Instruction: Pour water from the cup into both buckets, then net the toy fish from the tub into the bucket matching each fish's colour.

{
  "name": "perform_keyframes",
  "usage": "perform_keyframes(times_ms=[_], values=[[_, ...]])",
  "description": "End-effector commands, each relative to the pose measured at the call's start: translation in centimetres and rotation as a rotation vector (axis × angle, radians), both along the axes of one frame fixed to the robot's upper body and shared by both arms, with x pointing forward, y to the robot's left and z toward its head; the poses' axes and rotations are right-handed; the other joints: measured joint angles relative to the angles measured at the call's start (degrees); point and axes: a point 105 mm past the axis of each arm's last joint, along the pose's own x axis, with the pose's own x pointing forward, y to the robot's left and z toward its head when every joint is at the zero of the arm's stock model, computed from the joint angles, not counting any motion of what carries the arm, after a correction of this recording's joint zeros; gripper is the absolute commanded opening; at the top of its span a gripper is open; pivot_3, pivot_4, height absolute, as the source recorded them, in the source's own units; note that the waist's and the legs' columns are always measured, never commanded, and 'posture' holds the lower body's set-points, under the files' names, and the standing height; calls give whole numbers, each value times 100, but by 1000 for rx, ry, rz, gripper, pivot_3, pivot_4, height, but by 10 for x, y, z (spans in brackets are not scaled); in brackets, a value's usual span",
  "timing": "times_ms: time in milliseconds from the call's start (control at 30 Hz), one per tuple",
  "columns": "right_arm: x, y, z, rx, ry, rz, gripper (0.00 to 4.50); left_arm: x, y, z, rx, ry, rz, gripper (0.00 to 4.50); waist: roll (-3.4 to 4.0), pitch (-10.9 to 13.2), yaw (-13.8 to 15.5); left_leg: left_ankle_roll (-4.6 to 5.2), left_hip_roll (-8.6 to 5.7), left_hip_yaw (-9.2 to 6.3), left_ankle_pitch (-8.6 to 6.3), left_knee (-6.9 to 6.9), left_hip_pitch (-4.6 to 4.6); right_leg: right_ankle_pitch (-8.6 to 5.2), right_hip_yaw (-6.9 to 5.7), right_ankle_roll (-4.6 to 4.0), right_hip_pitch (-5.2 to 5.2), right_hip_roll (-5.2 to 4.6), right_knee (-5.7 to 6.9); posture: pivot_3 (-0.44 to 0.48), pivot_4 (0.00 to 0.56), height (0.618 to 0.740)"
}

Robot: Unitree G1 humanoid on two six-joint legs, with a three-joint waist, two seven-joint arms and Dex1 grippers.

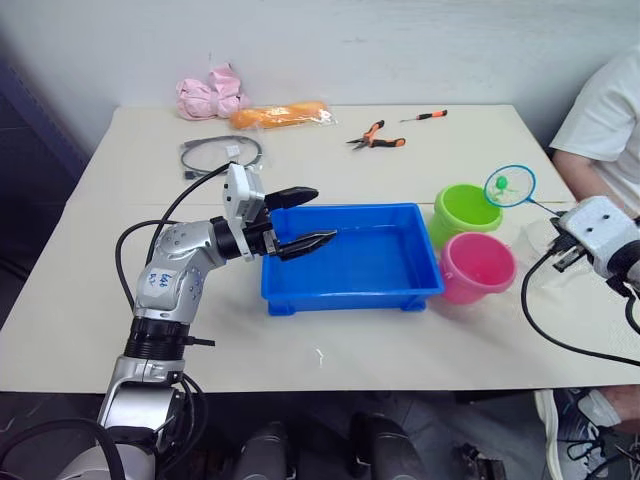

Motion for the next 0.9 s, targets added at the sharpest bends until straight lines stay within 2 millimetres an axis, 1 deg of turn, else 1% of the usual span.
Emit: perform_keyframes(times_ms=[33, 100, 167, 200, 300, 467, 600, 767, 833, 900], values=[[0, -4, 17, -182, -80, 6, 0, -6, -3, 13, -15, -60, -20, 4442, 0, 0, 3, 0, 1, 1, 0, 0, 2, 0, 0, 0, 1, 0, 0, 0, 150, 740], [0, -4, 15, -312, -89, 6, 0, -6, -3, 13, -18, -58, -20, 4442, 0, 0, 4, -3, 4, -1, 2, 0, 1, 0, 3, 0, 1, 0, 0, 0, 150, 740], [1, 3, 16, -416, -130, 27, 0, -4, -1, 11, -30, -46, -9, 4442, 0, 0, -5, -3, 4, 0, 2, -1, 1, 0, 8, 0, 0, -5, 0, 0, 150, 740], [1, 7, 13, -455, -133, 49, 0, -4, -1, 10, -26, -44, -6, 4442, 0, 0, -6, -4, 6, 1, 2, 0, 1, 0, 10, 0, 0, -5, -1, 0, 150, 740], [2, 8, 6, -528, -137, 58, 0, -4, 1, 8, -26, -41, -1, 4442, 0, 0, -12, -10, 9, 0, 5, -1, 3, -1, 15, -1, 0, -5, -8, 0, 150, 740], [1, 13, 10, -668, -198, 85, 0, -3, 2, 7, -26, -42, 4, 4442, 1, 0, -13, -13, 9, 1, 7, -1, 4, -1, 16, -2, -1, -3, -8, 0, 150, 740], [-1, 8, 5, -711, -195, 73, 0, -4, 0, 7, -28, -47, -3, 4442, 1, 0, -2, -13, 8, 0, 7, -1, 4, -1, 19, -2, 0, -1, -9, 0, 150, 740], [-4, 14, 3, -663, -214, 87, 0, -4, 0, 6, -28, -47, -8, 4442, 1, 0, -7, -13, 8, 1, 7, -1, 3, -1, 18, -2, 0, 3, -9, 0, 150, 740], [-5, 14, 5, -653, -221, 85, 0, -5, 0, 5, -25, -46, -13, 4442, 1, 0, -7, -13, 9, 1, 7, -1, 4, -1, 18, -2, 0, 5, -9, 0, 150, 740], [-6, 11, 14, -620, -240, 59, 0, -5, 1, 5, -24, -46, -13, 4442, 1, 0, -8, -14, 9, 1, 8, -1, 4, -1, 18, -2, 0, 6, -9, 0, 150, 740]])
